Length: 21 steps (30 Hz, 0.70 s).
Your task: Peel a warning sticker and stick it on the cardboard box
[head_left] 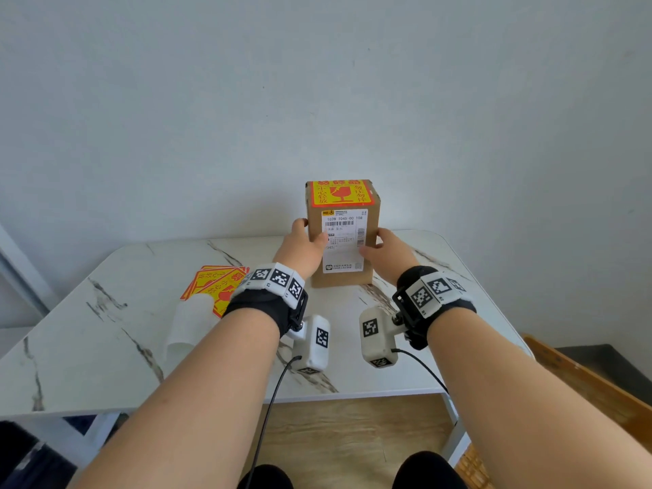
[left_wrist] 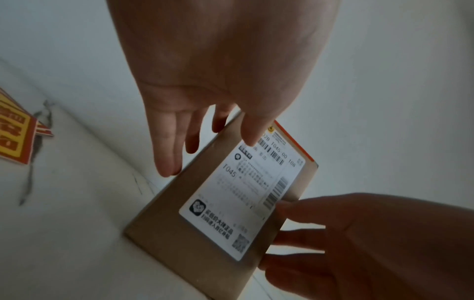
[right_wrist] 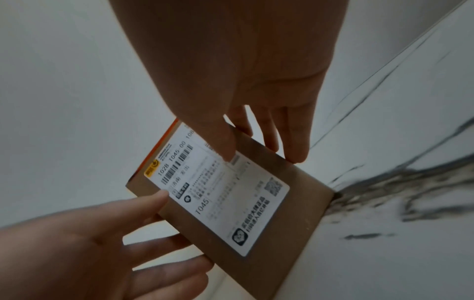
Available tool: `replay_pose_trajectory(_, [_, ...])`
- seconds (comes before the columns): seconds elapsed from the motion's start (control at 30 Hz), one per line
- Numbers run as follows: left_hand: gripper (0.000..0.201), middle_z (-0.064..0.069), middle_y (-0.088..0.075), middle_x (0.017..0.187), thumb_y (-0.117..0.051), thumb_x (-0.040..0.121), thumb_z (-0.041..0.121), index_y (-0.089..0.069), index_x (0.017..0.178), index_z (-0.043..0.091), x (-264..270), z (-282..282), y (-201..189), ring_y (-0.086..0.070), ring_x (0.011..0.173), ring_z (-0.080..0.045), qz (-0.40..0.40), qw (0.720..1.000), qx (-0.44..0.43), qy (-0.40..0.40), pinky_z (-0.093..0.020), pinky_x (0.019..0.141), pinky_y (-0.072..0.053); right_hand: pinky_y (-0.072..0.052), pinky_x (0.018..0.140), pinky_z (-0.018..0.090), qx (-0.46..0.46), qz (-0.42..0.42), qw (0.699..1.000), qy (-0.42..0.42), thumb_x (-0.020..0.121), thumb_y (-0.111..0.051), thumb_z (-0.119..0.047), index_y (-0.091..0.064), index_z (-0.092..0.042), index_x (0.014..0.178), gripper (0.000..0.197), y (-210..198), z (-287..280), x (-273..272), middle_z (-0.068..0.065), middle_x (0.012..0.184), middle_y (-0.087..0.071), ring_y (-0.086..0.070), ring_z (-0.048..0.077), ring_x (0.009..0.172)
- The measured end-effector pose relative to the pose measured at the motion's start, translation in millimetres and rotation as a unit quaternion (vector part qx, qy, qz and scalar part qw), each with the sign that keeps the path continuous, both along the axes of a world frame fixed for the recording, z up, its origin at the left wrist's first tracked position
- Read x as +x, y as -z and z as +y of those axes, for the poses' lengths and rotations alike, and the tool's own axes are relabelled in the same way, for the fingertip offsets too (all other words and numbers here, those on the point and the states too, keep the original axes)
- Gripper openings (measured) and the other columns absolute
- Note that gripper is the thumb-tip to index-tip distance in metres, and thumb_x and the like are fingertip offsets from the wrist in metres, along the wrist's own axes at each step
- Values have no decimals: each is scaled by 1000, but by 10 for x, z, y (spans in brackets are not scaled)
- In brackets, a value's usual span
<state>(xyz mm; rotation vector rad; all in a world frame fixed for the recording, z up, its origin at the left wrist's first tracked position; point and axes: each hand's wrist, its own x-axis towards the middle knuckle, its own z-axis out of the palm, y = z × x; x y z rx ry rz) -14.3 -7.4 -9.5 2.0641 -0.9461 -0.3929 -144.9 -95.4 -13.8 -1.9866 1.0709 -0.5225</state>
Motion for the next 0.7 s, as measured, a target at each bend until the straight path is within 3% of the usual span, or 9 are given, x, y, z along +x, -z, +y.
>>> replay_pose_trajectory(0.2, [52,0,-59,137,-42,98,30,-26,147,29,171,-197,102,-61,117,-29,-9,1000,-2,22,-33,89,-46,-47,80,33,-9,9,1000,11,93,-38,-6,-44,-14,133,41,83,-134,255,10,128,-62,-61,31,112])
replay_pose_trajectory(0.37, [48,-8,-58,135,-40,99,30,-30,143,13,299,-400,172,-61,113,-32,23,1000,6,-18,-39,91,-49,-42,77,29,-4,1,1000,31,95,-37,-4,-38,-14,137,43,130,-233,438,10,133,-59,-60,30,115])
replay_pose_trajectory(0.43, [45,-10,-58,134,-39,100,28,-32,140,10,345,-460,199,-61,113,-33,30,999,4,-28,-39,90,-47,-42,73,29,-4,-5,1000,30,95,-38,-4,-38,-14,136,42,147,-298,511,10,130,-60,-62,30,108])
replay_pose_trajectory(0.53, [48,-8,-55,139,-39,100,26,-28,144,11,422,-538,242,-60,115,-33,32,999,1,-17,-38,90,-48,-42,57,25,0,-16,1000,27,94,-38,-4,-40,-16,132,40,164,-373,598,11,124,-63,-60,27,90])
replay_pose_trajectory(0.7, [45,-5,-51,144,-42,100,19,-30,144,15,449,-562,284,-56,123,-29,30,999,-25,-5,-29,85,-43,-45,75,32,-11,-13,999,51,94,-40,-3,-32,-15,140,49,190,-364,650,11,132,-58,-61,32,112])
